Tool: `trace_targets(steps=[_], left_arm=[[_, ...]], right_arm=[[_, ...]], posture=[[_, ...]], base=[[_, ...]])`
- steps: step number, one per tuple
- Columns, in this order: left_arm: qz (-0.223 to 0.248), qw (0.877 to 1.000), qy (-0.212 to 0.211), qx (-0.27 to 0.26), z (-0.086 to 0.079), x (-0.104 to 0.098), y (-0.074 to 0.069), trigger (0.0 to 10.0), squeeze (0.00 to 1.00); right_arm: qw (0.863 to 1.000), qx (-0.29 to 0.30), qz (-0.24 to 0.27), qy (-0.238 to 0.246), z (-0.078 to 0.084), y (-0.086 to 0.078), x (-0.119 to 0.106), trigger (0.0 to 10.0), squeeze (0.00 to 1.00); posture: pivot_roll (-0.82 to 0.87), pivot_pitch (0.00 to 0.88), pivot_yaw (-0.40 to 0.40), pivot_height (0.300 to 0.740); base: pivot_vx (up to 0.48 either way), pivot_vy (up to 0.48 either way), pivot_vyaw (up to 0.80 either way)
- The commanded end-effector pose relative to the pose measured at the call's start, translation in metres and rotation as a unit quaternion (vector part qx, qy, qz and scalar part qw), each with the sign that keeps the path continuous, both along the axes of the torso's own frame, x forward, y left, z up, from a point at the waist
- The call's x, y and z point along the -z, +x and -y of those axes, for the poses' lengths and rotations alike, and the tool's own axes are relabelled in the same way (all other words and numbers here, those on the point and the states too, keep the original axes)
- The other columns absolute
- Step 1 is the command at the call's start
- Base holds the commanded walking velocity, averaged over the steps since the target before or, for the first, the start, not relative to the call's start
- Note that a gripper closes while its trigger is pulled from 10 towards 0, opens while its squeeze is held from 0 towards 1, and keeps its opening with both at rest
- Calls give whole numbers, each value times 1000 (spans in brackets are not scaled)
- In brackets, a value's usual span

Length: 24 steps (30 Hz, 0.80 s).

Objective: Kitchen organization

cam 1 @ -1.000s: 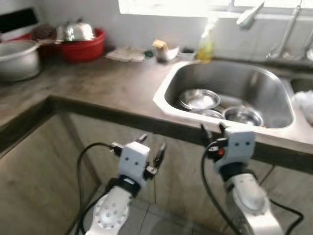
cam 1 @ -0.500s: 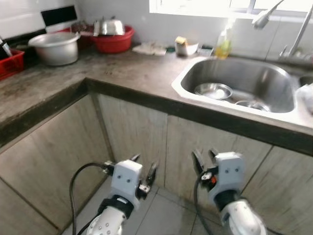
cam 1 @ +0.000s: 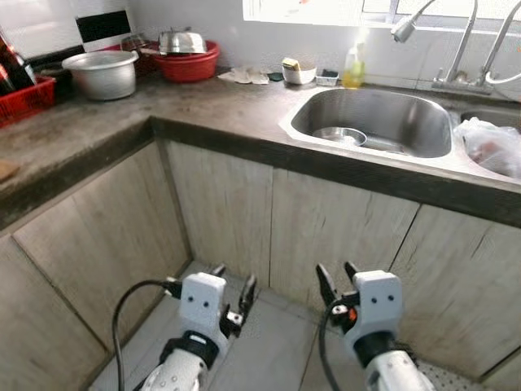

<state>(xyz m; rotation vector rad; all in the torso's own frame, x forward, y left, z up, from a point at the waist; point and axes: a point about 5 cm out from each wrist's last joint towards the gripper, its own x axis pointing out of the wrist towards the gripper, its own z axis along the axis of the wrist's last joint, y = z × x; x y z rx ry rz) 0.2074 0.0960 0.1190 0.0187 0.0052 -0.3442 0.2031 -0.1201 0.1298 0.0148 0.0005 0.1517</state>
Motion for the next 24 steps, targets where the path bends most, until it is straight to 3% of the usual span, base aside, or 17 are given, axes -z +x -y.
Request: trace_targets(steps=[1, 17, 24], left_arm=[[-10, 1000, -4, 6, 3, 3, -2, 10000, 0], [-20, 999, 4, 29, 8, 7, -3, 10000, 0], [-32, 999, 3, 33, 9, 9, -3, 10000, 0]], right_arm=[[1000, 5, -5, -2, 3, -1, 2, 10000, 0], [1000, 3, -7, -9, 2, -1, 4, 10000, 0], [999, 18, -12, -26, 3, 3, 7, 10000, 0]], posture=[[85, 67, 22, 740], [88, 75, 16, 740], [83, 89, 23, 740]], base=[[-322, 0, 0], [-310, 0, 0], [0, 0, 0]])
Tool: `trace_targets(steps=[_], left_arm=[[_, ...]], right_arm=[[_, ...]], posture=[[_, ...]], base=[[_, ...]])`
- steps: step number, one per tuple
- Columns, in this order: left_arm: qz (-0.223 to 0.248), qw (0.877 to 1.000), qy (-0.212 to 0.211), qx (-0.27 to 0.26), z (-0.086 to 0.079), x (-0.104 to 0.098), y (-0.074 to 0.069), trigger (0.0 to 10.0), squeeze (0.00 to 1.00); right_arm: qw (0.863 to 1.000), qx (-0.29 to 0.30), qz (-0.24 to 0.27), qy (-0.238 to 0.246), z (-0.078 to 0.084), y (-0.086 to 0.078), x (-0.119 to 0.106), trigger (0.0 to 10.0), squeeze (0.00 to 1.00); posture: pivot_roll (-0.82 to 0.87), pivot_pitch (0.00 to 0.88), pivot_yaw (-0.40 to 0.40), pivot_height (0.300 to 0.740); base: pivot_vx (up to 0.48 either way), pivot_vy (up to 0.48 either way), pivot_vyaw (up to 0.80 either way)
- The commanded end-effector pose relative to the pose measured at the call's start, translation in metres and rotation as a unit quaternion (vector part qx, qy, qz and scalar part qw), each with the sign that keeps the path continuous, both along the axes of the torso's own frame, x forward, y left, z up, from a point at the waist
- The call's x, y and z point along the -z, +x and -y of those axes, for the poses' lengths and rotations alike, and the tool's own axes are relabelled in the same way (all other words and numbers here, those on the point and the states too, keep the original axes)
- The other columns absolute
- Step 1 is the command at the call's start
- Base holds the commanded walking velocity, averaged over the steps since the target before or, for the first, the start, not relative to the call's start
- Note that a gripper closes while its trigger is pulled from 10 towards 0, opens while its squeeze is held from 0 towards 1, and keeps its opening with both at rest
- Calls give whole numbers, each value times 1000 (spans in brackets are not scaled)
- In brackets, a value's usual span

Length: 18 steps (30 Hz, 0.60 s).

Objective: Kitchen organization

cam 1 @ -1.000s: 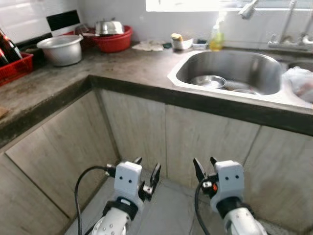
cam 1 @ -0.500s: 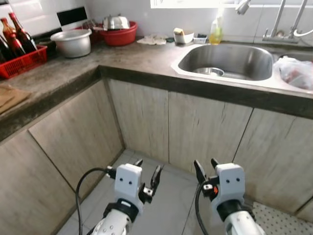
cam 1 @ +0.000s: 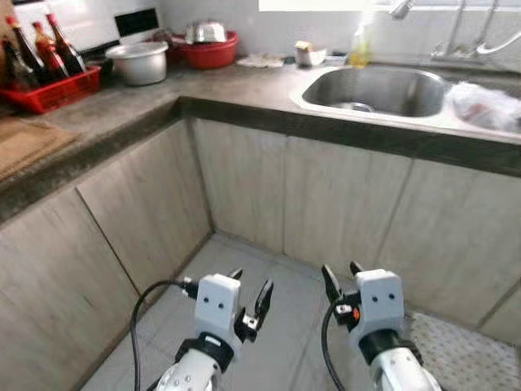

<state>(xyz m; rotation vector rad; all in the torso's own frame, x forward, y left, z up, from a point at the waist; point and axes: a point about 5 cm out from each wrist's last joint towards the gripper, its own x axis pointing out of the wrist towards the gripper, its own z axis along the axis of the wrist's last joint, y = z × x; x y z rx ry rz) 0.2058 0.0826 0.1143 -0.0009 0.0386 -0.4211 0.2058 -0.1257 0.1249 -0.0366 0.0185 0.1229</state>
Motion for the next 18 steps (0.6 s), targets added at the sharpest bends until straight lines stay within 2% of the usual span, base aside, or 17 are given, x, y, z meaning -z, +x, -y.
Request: trace_targets(steps=[1, 2, 3, 4, 14, 15, 18], left_arm=[[-14, 1000, 11, -6, -5, 5, -1, 10000, 0], [-15, 1000, 11, -6, -5, 5, -1, 10000, 0], [-15, 1000, 10, -7, -5, 4, -1, 10000, 0], [-17, 1000, 10, -9, -5, 5, -1, 10000, 0], [-22, 1000, 9, -13, -6, 6, 0, 10000, 0], [-24, 1000, 10, -15, -6, 6, 0, 10000, 0], [-23, 1000, 9, -14, -6, 5, -1, 10000, 0]], right_arm=[[1000, 6, -5, 0, -2, 0, 2, 10000, 0], [1000, 6, -4, 0, -2, 0, 2, 10000, 271], [1000, 6, -4, 0, -2, 0, 1, 10000, 271], [1000, 7, -4, 1, -2, 0, 1, 10000, 1000], [1000, 11, 0, 0, -2, 0, 1, 10000, 1000], [1000, 13, -3, -2, -1, 0, 2, 10000, 0], [1000, 16, -5, -2, -1, 0, 2, 10000, 0]], posture=[[83, 89, 23, 740], [83, 91, 21, 740], [83, 92, 22, 740], [83, 91, 23, 740], [88, 96, 17, 740], [88, 99, 19, 740], [86, 99, 18, 740]], base=[[0, 0, 0], [0, 0, 0], [0, 0, 0], [0, 0, 0], [0, 0, 0], [0, 0, 0], [0, 0, 0]])
